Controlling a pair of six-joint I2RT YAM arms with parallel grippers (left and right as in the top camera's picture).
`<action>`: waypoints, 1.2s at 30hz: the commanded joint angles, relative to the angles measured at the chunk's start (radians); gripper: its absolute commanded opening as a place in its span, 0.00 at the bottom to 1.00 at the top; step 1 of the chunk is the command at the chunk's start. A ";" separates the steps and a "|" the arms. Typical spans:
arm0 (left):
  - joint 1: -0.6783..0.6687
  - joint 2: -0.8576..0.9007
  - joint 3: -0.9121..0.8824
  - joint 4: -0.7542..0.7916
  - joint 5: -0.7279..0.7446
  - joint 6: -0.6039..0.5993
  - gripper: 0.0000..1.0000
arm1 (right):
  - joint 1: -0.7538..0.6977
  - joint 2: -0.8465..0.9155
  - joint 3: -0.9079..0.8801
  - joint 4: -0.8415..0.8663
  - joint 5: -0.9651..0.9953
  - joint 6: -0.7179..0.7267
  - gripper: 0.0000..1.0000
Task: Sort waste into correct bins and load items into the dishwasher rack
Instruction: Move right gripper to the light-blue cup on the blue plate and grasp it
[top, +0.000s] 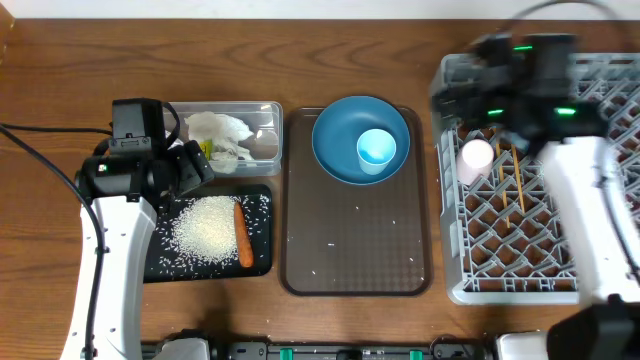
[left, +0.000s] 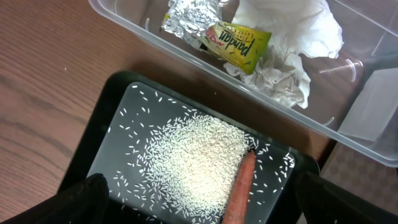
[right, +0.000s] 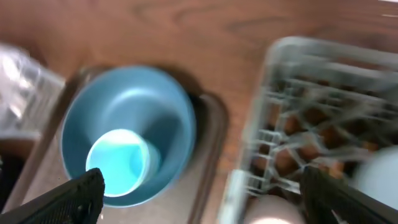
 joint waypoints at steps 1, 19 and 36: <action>0.004 -0.011 0.011 -0.002 -0.016 0.002 0.98 | 0.126 0.058 -0.006 -0.005 0.162 -0.024 0.99; 0.004 -0.011 0.011 0.071 0.068 -0.045 0.98 | 0.058 -0.019 -0.005 -0.108 -0.055 -0.022 0.99; -0.473 0.271 0.010 0.489 0.365 -0.261 0.74 | -0.320 -0.294 -0.005 -0.324 -0.063 -0.020 0.99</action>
